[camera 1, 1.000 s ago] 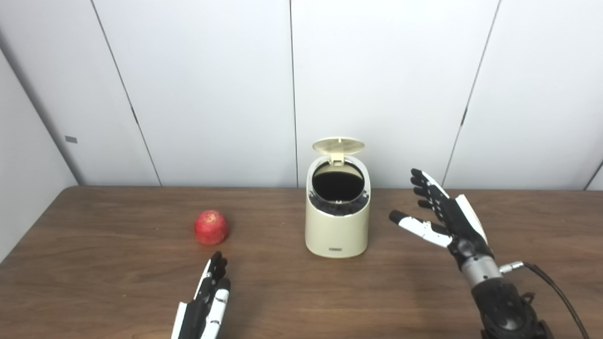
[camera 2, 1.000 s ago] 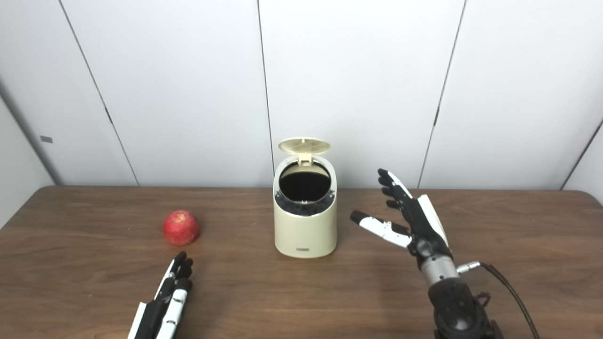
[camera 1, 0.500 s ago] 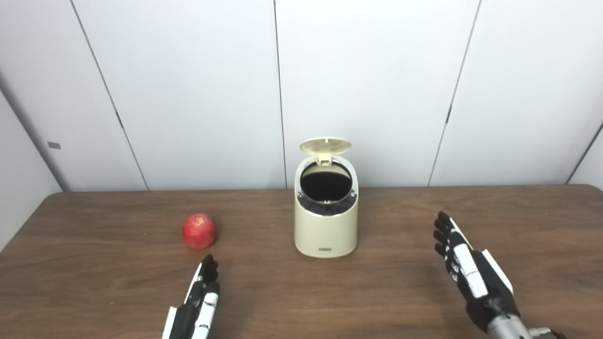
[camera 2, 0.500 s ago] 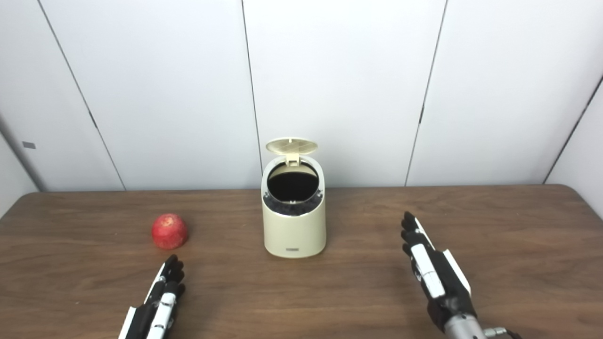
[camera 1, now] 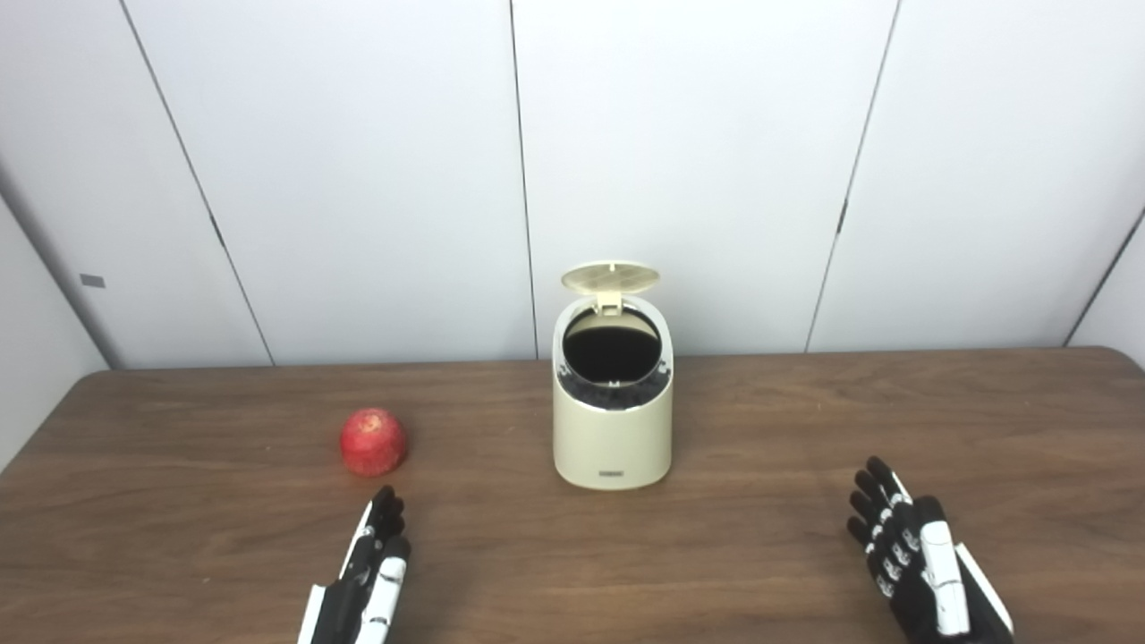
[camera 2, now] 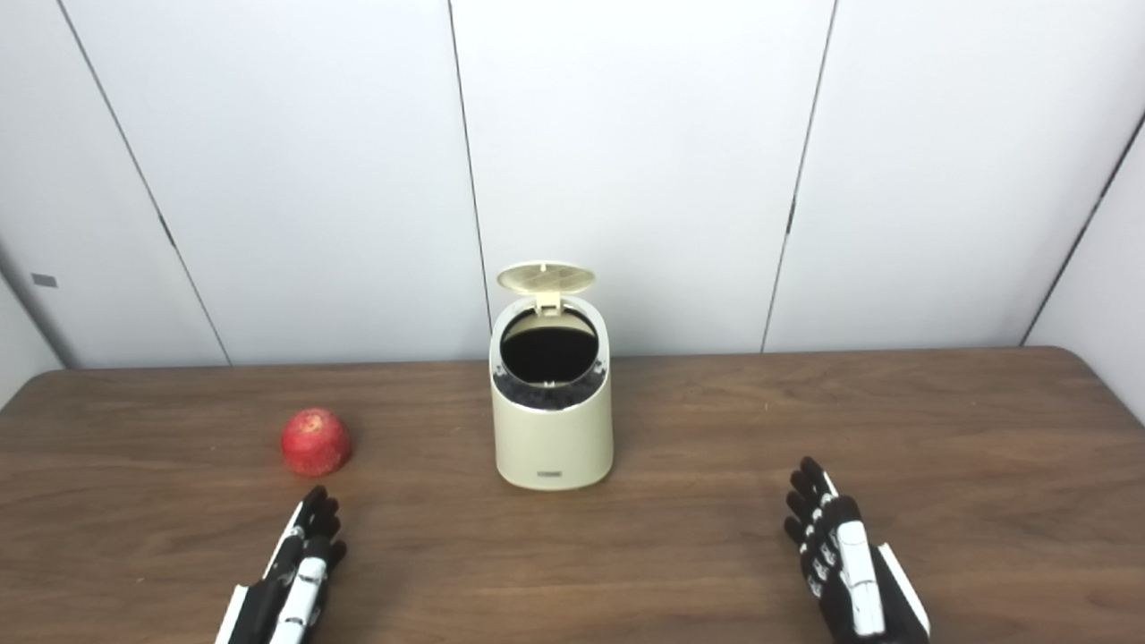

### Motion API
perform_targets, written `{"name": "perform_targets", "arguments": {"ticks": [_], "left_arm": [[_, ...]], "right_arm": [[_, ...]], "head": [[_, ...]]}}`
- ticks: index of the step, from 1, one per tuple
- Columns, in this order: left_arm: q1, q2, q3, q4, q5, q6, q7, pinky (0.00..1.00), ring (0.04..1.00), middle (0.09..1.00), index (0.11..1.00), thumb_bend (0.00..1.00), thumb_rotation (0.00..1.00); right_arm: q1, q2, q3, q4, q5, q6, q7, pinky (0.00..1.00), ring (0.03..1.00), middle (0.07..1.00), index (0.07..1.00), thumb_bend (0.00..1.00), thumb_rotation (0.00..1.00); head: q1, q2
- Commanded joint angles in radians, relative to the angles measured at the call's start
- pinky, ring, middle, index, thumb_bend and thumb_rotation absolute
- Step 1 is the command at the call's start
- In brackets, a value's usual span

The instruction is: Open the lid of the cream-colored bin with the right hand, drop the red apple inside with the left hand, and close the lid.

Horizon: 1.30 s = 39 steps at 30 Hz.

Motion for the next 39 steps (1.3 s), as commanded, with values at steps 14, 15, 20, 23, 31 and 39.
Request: {"name": "perform_targets", "arguments": {"ticks": [14,15,20,23,31,39], "left_arm": [[0.0,-0.017,-0.023,-0.016,0.085,-0.001,0.03,1.0,0.982,0.951,0.989,0.47,0.68],[-0.001,-0.017,-0.025,-0.016,0.1,-0.001,0.035,1.0,0.98,0.951,0.989,0.49,0.67],[-0.005,-0.02,-0.043,-0.055,0.175,0.026,0.055,1.0,0.986,0.959,0.997,0.51,0.54],[-0.022,-0.012,-0.051,-0.09,0.238,0.04,0.066,0.98,0.979,0.956,0.999,0.52,0.4],[-0.091,0.033,-0.059,-0.208,0.564,0.169,0.094,0.79,0.856,0.902,0.971,0.73,0.26],[-0.217,0.132,-0.008,-0.248,0.729,0.299,0.068,0.66,0.754,0.818,0.915,0.85,0.23]], "right_arm": [[-0.019,-0.025,-0.014,-0.011,0.011,-0.057,-0.006,1.0,1.0,1.0,1.0,0.61,1.0],[-0.021,-0.026,-0.014,-0.013,0.01,-0.051,-0.008,1.0,1.0,1.0,1.0,0.62,1.0],[-0.02,-0.044,-0.022,-0.03,0.034,-0.03,0.001,1.0,1.0,1.0,0.998,0.65,0.99],[-0.017,-0.053,-0.023,-0.041,0.043,-0.024,0.003,1.0,1.0,0.992,0.993,0.65,0.99],[-0.017,-0.064,-0.024,-0.077,0.066,0.01,-0.005,0.99,0.965,0.968,0.96,0.68,0.95],[-0.021,-0.051,-0.015,-0.137,0.057,0.065,-0.027,0.85,0.887,0.902,0.905,0.65,0.92]], "head": [[0.236,0.033],[0.236,0.033],[0.27,0.041],[0.282,0.045],[0.268,0.061],[0.275,0.063]]}}
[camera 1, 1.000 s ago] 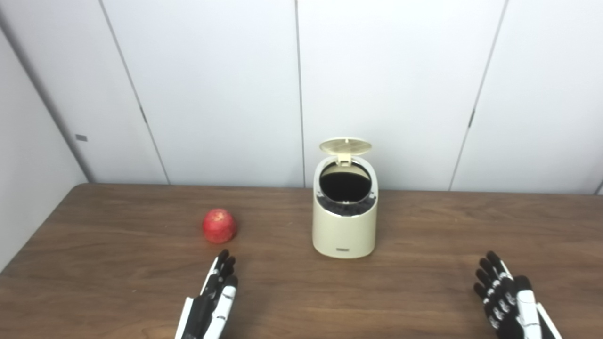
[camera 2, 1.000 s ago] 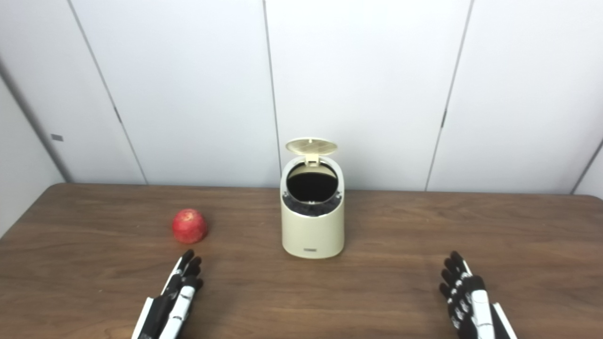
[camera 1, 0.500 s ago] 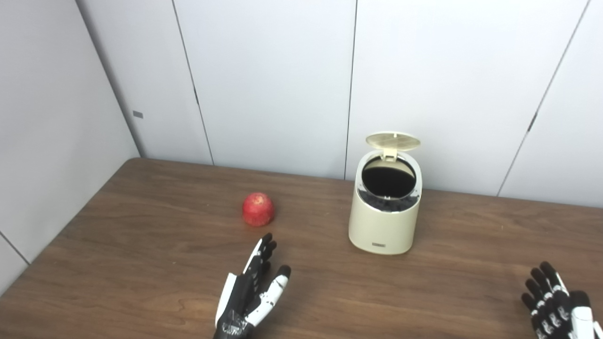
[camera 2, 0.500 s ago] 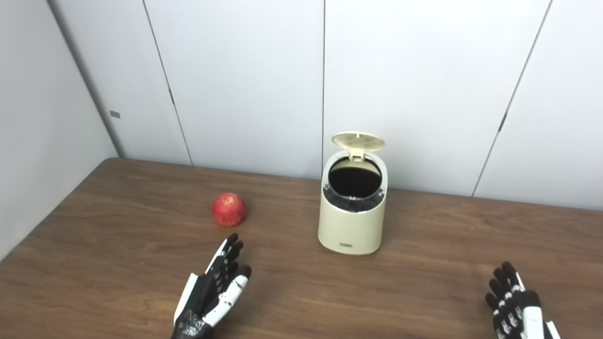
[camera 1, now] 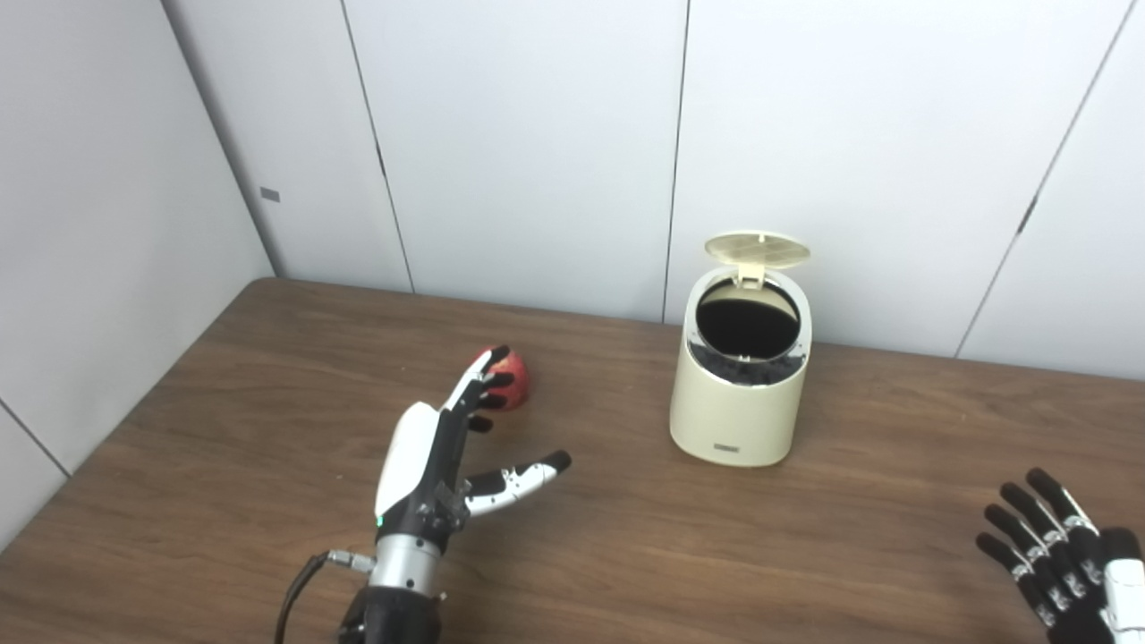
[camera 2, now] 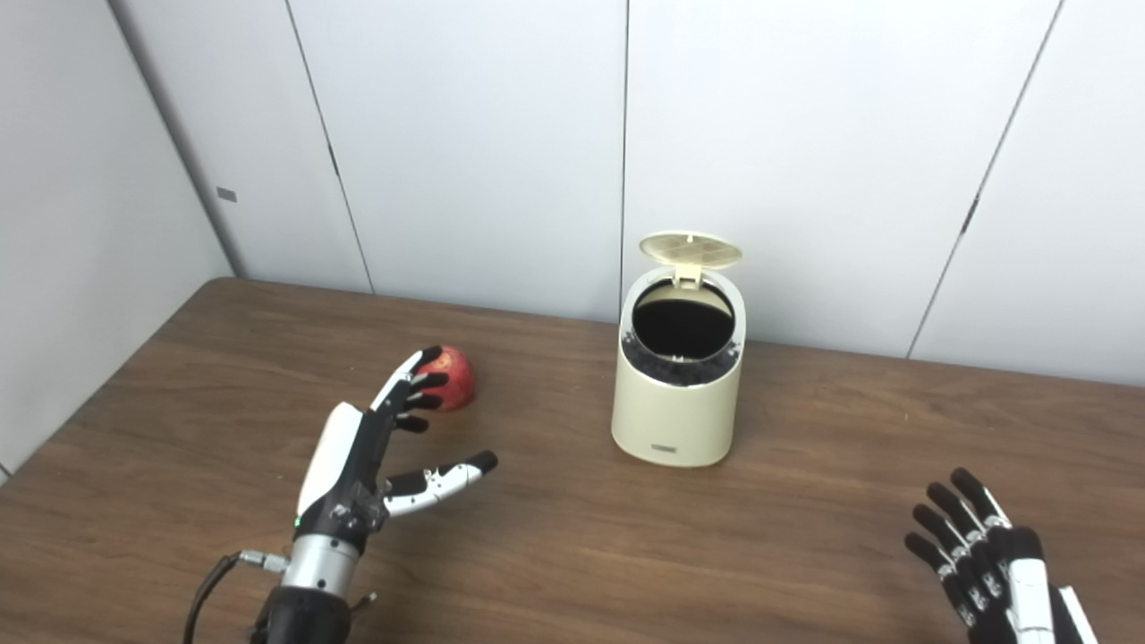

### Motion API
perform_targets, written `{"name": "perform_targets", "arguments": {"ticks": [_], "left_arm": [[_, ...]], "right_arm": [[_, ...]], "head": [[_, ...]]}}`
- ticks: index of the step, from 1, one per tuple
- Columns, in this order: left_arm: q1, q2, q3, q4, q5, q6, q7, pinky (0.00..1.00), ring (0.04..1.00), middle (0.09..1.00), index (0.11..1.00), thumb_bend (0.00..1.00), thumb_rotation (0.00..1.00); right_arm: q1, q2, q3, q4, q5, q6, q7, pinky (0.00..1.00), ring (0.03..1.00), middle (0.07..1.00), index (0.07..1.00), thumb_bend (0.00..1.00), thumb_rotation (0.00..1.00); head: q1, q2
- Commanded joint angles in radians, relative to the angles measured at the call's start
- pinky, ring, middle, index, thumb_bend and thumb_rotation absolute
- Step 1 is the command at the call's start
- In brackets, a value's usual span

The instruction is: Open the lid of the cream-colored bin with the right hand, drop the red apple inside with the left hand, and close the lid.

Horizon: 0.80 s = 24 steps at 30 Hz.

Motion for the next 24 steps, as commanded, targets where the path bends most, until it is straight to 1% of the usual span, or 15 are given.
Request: {"name": "perform_targets", "arguments": {"ticks": [1,3,5,7,8,12,15,16,19,20,22,24], "left_arm": [[-0.055,0.035,0.017,-0.047,0.055,0.022,0.001,0.66,0.753,0.816,0.912,0.86,0.23],[-0.081,0.066,0.026,-0.037,0.083,0.039,-0.007,0.65,0.746,0.808,0.909,0.86,0.24],[-0.108,0.094,0.027,-0.021,0.137,0.071,-0.015,0.64,0.76,0.812,0.902,0.87,0.26],[-0.134,0.121,0.016,-0.004,0.207,0.106,-0.031,0.63,0.775,0.826,0.892,0.89,0.29],[-0.142,0.128,0.012,0.001,0.225,0.117,-0.037,0.62,0.779,0.831,0.887,0.89,0.29],[-0.185,0.184,-0.009,0.059,0.293,0.123,-0.057,0.63,0.804,0.84,0.867,0.92,0.29],[-0.209,0.212,-0.029,0.106,0.326,0.12,-0.065,0.66,0.822,0.851,0.872,0.93,0.3],[-0.221,0.222,-0.04,0.125,0.339,0.123,-0.075,0.68,0.835,0.863,0.876,0.92,0.31],[-0.26,0.252,-0.078,0.173,0.376,0.15,-0.149,0.71,0.874,0.9,0.891,0.91,0.33],[-0.268,0.257,-0.085,0.182,0.381,0.157,-0.168,0.72,0.885,0.906,0.896,0.92,0.36],[-0.29,0.261,-0.1,0.206,0.379,0.175,-0.206,0.73,0.896,0.911,0.9,0.93,0.39],[-0.308,0.255,-0.107,0.233,0.366,0.179,-0.218,0.73,0.901,0.914,0.902,0.95,0.42]], "right_arm": [[-0.023,-0.001,0.002,-0.051,0.002,0.002,-0.009,0.86,0.892,0.906,0.908,0.65,0.92],[-0.024,0.002,0.007,-0.066,-0.003,0.018,-0.016,0.89,0.906,0.915,0.915,0.64,0.93],[-0.026,0.006,0.011,-0.079,-0.004,0.034,-0.024,0.92,0.922,0.927,0.923,0.64,0.94],[-0.029,0.01,0.014,-0.088,-0.007,0.045,-0.031,0.94,0.936,0.939,0.934,0.65,0.94],[-0.029,0.011,0.015,-0.09,-0.009,0.048,-0.033,0.95,0.941,0.944,0.937,0.66,0.94],[-0.032,0.021,0.019,-0.102,-0.013,0.066,-0.044,0.96,0.944,0.955,0.948,0.66,0.94],[-0.03,0.028,0.024,-0.108,-0.017,0.07,-0.048,1.0,0.963,0.972,0.966,0.64,0.96],[-0.029,0.032,0.025,-0.11,-0.021,0.071,-0.052,1.0,0.961,0.971,0.966,0.63,0.95],[-0.029,0.036,0.031,-0.115,-0.033,0.075,-0.058,1.0,0.978,0.984,0.987,0.63,0.97],[-0.029,0.036,0.033,-0.115,-0.035,0.074,-0.06,1.0,0.987,0.992,0.994,0.62,0.98],[-0.03,0.041,0.034,-0.115,-0.031,0.072,-0.062,1.0,0.995,0.996,0.998,0.61,0.98],[-0.031,0.045,0.034,-0.114,-0.025,0.072,-0.064,1.0,0.999,1.0,1.0,0.58,1.0]], "head": [[0.001,0.0],[0.001,0.001],[-0.001,-0.001],[-0.001,0.0],[-0.001,0.0],[-0.013,-0.008],[-0.02,-0.013],[-0.024,-0.015],[-0.027,-0.015],[-0.027,-0.015],[-0.028,-0.015],[-0.028,-0.015]]}}
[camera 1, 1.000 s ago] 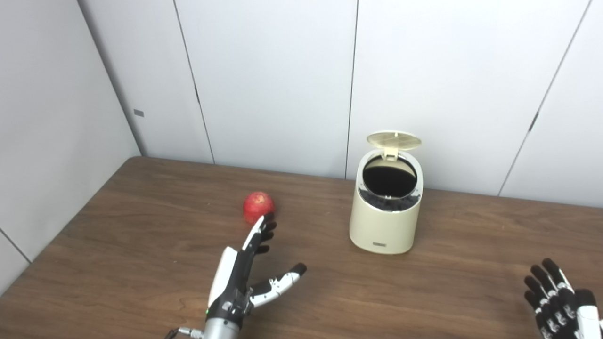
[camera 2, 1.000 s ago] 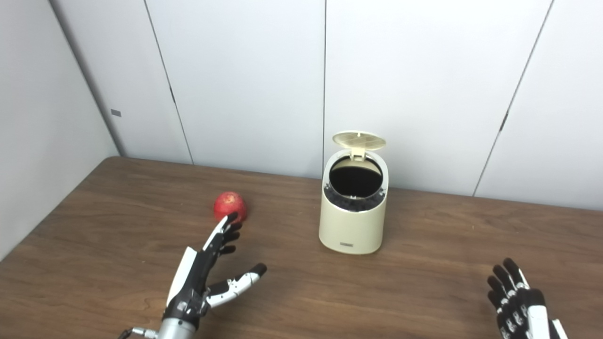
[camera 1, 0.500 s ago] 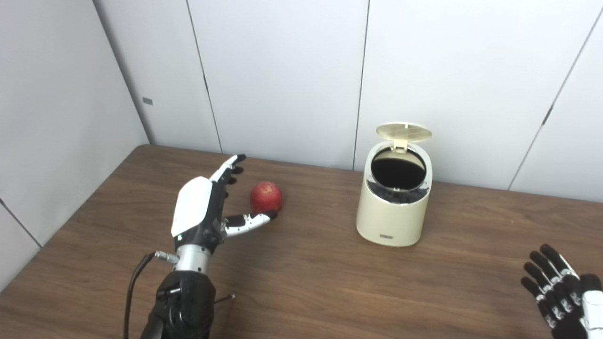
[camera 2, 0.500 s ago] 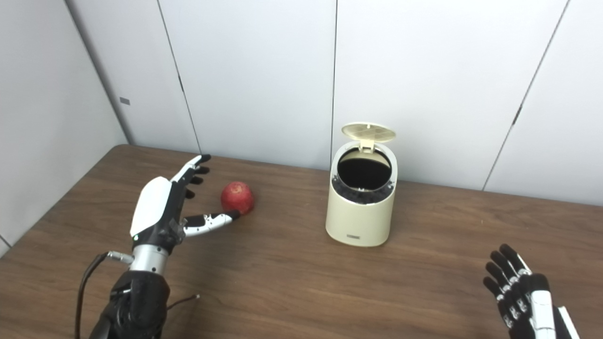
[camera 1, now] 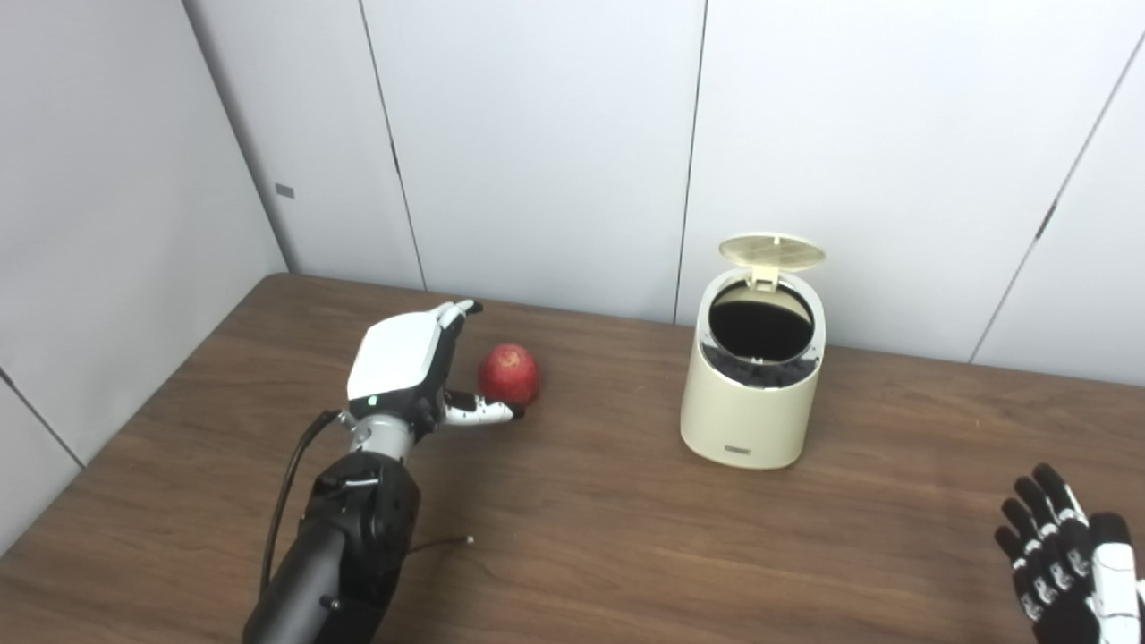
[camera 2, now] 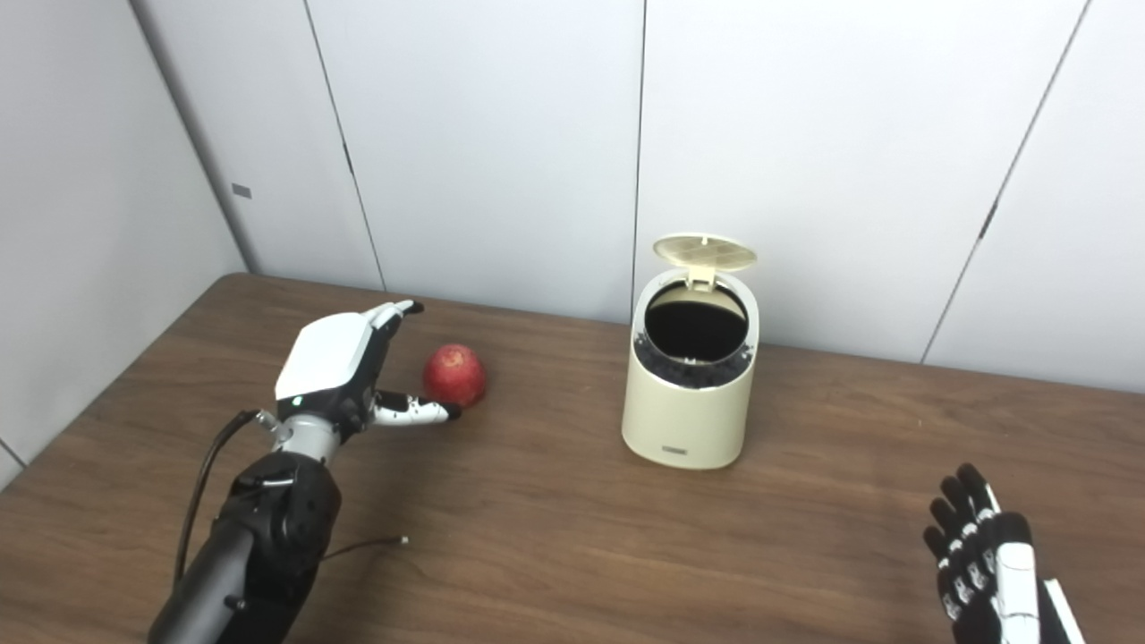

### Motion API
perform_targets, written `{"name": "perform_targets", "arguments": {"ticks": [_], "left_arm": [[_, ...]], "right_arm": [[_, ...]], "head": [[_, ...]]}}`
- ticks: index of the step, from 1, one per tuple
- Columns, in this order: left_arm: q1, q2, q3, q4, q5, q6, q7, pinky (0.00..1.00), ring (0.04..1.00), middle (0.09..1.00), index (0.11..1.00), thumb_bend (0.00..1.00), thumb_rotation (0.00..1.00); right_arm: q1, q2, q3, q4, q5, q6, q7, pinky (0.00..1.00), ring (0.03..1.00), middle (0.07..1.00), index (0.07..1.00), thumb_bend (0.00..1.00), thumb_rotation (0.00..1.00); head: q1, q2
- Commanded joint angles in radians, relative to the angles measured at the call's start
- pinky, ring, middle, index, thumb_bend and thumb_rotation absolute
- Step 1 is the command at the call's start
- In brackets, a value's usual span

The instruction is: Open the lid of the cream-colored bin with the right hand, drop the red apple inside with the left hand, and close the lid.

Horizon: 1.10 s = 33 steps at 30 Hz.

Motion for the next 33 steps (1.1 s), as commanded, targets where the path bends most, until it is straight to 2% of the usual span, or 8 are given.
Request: {"name": "perform_targets", "arguments": {"ticks": [1,5,10,17,21,27,33], "left_arm": [[-0.064,0.009,0.005,0.018,-0.008,0.012,0.001,0.72,0.892,0.909,0.896,0.95,0.42],[-0.093,-0.011,0.012,0.067,-0.06,0.022,0.004,0.72,0.875,0.906,0.893,0.94,0.41],[-0.138,-0.039,0.042,0.138,-0.16,0.028,0.011,0.71,0.88,0.899,0.889,0.94,0.38],[-0.2,-0.061,0.056,0.255,-0.223,0.033,0.065,0.7,0.869,0.89,0.87,0.92,0.31],[-0.221,-0.072,0.057,0.286,-0.183,0.038,0.064,0.7,0.866,0.891,0.863,0.91,0.29],[-0.256,-0.093,0.078,0.315,-0.114,0.038,0.045,0.65,0.826,0.878,0.85,0.9,0.22],[-0.265,-0.117,0.118,0.308,-0.054,0.038,0.015,0.53,0.687,0.767,0.731,0.87,0.08]], "right_arm": [[-0.023,0.005,-0.001,-0.043,0.005,-0.017,-0.002,1.0,1.0,1.0,1.0,0.56,1.0],[-0.022,0.01,0.003,-0.045,0.001,-0.018,-0.004,1.0,1.0,1.0,1.0,0.51,1.0],[-0.022,0.021,0.005,-0.039,0.008,-0.013,-0.008,1.0,1.0,1.0,1.0,0.5,1.0],[-0.026,0.014,0.013,-0.008,-0.021,-0.048,0.003,1.0,1.0,0.999,1.0,0.47,1.0],[-0.024,0.012,0.013,-0.005,-0.027,-0.053,0.007,0.98,0.998,0.989,1.0,0.49,1.0],[-0.024,0.012,0.007,0.013,-0.023,-0.074,0.017,0.97,0.985,0.971,0.96,0.42,1.0],[-0.022,0.007,0.001,0.029,-0.004,-0.08,0.029,0.96,0.98,0.975,0.953,0.43,1.0]], "head": [[-0.001,0.002],[-0.004,0.004],[-0.008,0.002],[-0.015,-0.001],[-0.013,0.001],[-0.013,0.004],[-0.01,0.007]]}}
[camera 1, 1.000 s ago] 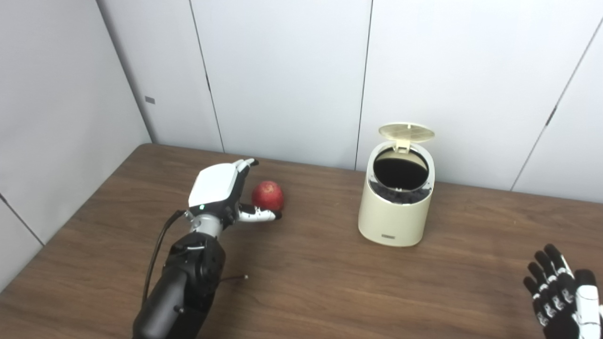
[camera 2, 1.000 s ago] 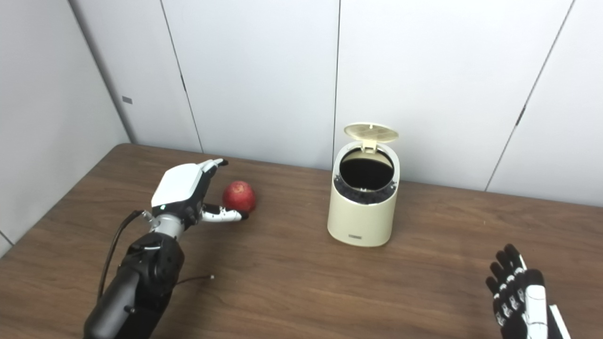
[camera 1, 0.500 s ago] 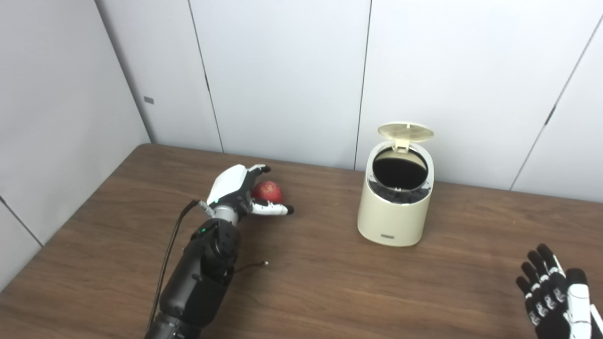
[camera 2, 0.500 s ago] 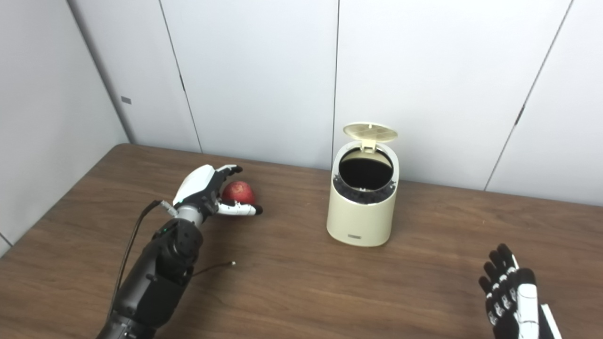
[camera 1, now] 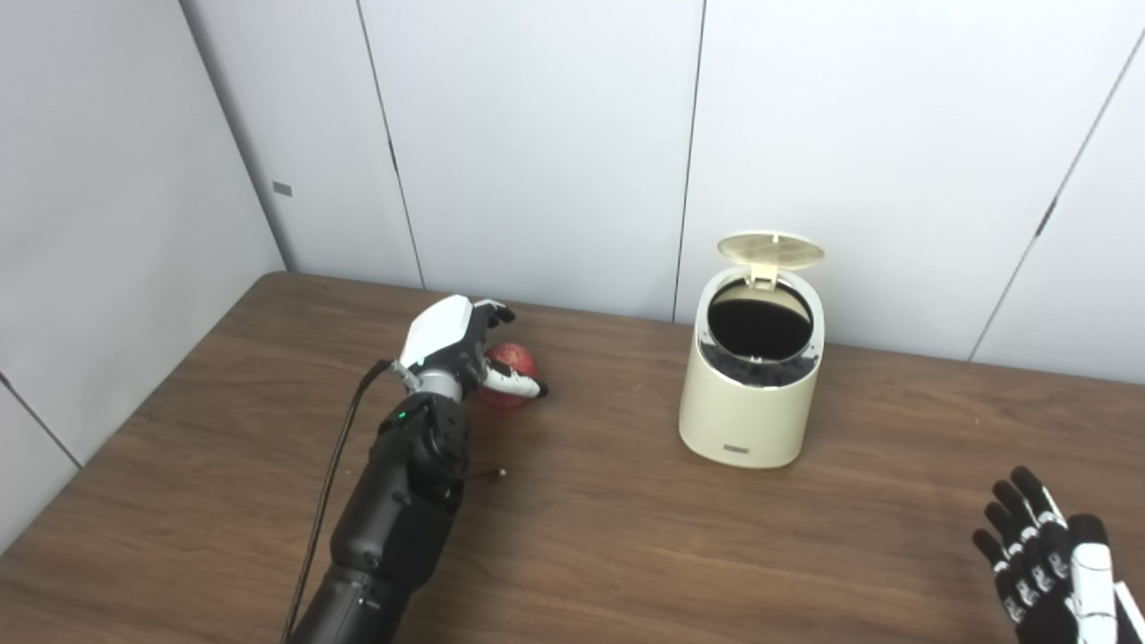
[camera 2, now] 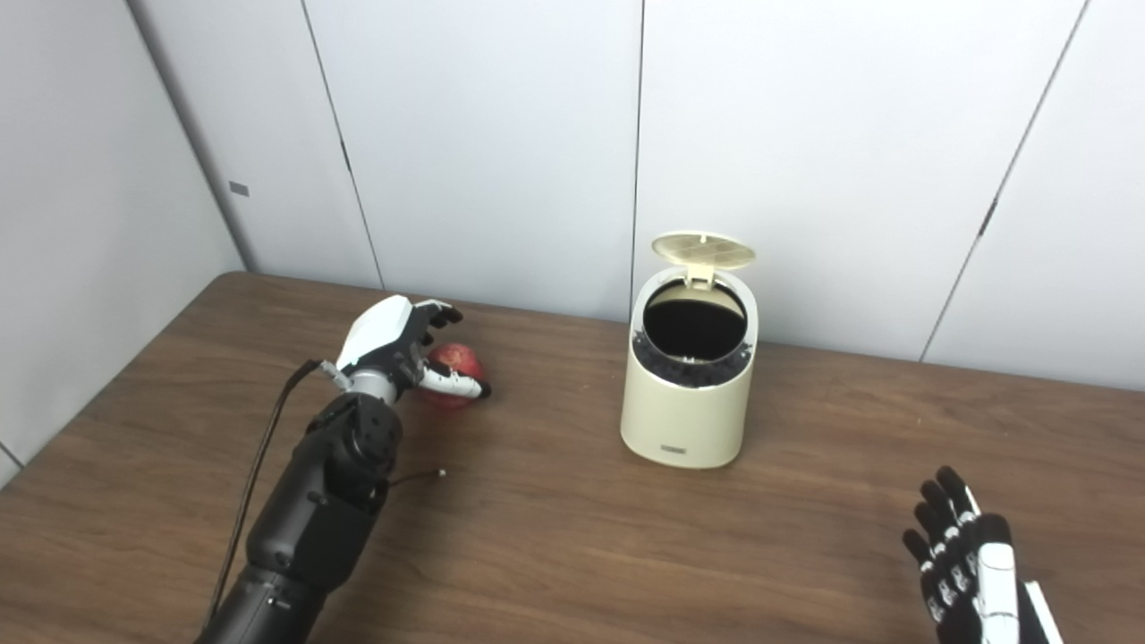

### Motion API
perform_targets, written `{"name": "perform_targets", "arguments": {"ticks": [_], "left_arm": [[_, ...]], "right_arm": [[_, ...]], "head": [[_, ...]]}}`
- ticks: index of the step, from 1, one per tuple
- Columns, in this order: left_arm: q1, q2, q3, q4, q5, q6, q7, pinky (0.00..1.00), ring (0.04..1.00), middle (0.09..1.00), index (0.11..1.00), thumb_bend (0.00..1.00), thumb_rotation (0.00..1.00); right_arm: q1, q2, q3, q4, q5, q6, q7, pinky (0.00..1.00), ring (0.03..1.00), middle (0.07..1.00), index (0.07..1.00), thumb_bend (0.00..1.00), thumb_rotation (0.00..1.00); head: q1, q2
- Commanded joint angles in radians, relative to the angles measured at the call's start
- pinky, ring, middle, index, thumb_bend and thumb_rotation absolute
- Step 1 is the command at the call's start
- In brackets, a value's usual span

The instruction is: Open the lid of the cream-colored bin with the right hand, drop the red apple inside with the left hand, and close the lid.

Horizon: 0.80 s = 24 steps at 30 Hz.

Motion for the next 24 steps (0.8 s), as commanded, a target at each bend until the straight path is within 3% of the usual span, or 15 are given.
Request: {"name": "perform_targets", "arguments": {"ticks": [1,6,10,13,14,16,24], "left_arm": [[-0.05,0.009,0.008,-0.029,0.056,0.0,-0.006,0.5,0.66,0.748,0.699,0.87,0.04],[-0.045,0.0,0.024,-0.048,0.161,0.0,-0.087,0.48,0.641,0.725,0.662,0.85,0.0],[-0.045,-0.012,0.051,-0.046,0.151,0.0,-0.105,0.47,0.612,0.714,0.627,0.83,0.0],[-0.042,-0.012,0.053,-0.05,0.132,0.0,-0.103,0.44,0.546,0.616,0.593,0.79,0.0],[-0.042,-0.009,0.049,-0.049,0.132,0.0,-0.103,0.44,0.536,0.595,0.544,0.66,0.02],[-0.043,-0.008,0.049,-0.046,0.137,0.0,-0.11,0.44,0.517,0.519,0.497,0.55,0.0],[-0.045,-0.008,0.038,-0.033,0.137,-0.001,-0.094,0.4,0.438,0.531,0.465,0.5,0.0]], "right_arm": [[-0.02,-0.014,-0.009,-0.013,0.016,-0.049,0.016,0.95,0.974,0.971,0.951,0.44,1.0],[-0.018,-0.017,-0.011,-0.007,0.024,-0.05,0.025,0.95,0.972,0.97,0.955,0.46,1.0],[-0.018,-0.018,-0.013,-0.002,0.032,-0.047,0.029,0.95,0.967,0.967,0.956,0.47,1.0],[-0.018,-0.016,-0.016,-0.003,0.038,-0.038,0.025,0.94,0.956,0.955,0.947,0.48,1.0],[-0.018,-0.017,-0.015,-0.002,0.035,-0.042,0.024,0.94,0.954,0.953,0.945,0.48,1.0],[-0.019,-0.019,-0.014,0.003,0.033,-0.053,0.028,0.93,0.946,0.945,0.943,0.47,1.0],[-0.024,-0.018,-0.019,0.016,0.04,-0.061,0.03,0.91,0.934,0.93,0.934,0.52,1.0]], "head": [[0.001,0.003],[-0.003,0.007],[-0.002,0.011],[-0.002,0.011],[-0.002,0.011],[-0.002,0.011],[-0.001,0.013]]}}
